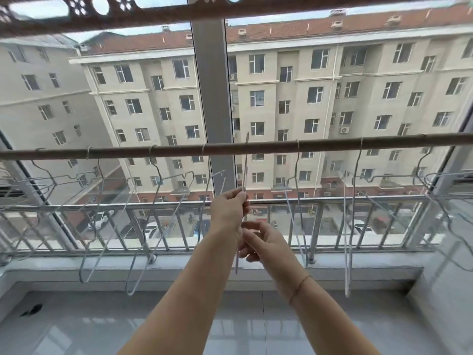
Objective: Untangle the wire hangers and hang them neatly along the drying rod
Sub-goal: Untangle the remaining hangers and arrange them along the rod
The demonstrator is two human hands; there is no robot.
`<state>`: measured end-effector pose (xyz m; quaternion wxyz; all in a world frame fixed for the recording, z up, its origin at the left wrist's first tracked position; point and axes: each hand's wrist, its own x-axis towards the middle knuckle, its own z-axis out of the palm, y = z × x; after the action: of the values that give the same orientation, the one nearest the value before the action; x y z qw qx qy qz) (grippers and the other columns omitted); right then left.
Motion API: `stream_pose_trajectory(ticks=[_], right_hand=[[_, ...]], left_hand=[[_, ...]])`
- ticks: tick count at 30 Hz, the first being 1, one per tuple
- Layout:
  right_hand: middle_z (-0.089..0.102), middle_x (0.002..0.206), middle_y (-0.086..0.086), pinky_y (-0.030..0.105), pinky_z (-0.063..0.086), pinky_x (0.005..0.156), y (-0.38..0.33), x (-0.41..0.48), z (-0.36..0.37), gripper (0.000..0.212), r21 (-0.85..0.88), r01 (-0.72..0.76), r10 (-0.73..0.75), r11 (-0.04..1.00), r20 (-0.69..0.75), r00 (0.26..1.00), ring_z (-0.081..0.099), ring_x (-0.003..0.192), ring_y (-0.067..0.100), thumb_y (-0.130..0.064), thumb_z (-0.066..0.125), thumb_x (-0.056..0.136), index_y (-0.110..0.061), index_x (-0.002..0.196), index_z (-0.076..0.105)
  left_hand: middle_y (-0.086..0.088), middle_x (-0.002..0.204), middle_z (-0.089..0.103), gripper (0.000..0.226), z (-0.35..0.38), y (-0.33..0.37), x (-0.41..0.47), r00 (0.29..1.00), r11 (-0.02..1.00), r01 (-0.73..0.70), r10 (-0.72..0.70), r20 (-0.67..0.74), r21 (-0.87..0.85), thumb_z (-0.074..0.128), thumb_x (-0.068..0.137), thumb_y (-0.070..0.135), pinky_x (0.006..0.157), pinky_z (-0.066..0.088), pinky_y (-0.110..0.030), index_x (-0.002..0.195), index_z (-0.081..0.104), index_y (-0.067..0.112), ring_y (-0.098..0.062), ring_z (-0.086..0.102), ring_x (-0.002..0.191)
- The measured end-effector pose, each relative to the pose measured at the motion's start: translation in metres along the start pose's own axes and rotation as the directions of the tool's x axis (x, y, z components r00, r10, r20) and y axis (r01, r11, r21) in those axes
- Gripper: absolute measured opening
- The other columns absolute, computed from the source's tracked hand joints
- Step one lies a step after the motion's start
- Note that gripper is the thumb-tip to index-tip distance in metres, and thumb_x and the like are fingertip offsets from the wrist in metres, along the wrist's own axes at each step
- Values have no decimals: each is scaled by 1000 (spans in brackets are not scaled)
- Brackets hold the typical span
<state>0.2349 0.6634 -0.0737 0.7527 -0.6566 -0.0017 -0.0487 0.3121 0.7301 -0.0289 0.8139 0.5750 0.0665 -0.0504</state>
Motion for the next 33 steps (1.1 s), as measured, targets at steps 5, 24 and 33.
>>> stream_pose_trajectory(ticks=[5,24,33], right_hand=[[63,60,-3,19,44,51,-3,2,2,17,46,30,-29,998,-33,999,56,50,7,-17,58,89,-9,104,58],[44,132,4,26,27,109,109,-21,-51,44,-607,-123,-6,785,-207,978,38,126,17,-13,52,90,-9,132,43],[70,83,-1,37,48,86,119,-60,-90,17,-803,-212,239,557,-89,967,64,85,17,-22,49,92,-20,86,65]], left_hand=[[-3,62,56,17,6,5,6,1000,1000,17,-17,-2,1,54,88,-3,47,44,-16,97,67,3,-9,49,52],[-2,77,64,24,-128,-121,-21,964,734,18,-193,184,678,50,91,2,55,41,-8,101,71,7,-9,54,66],[6,89,71,26,-149,-136,-15,933,634,-121,-190,306,764,49,92,3,84,46,-21,87,68,20,-13,63,91]])
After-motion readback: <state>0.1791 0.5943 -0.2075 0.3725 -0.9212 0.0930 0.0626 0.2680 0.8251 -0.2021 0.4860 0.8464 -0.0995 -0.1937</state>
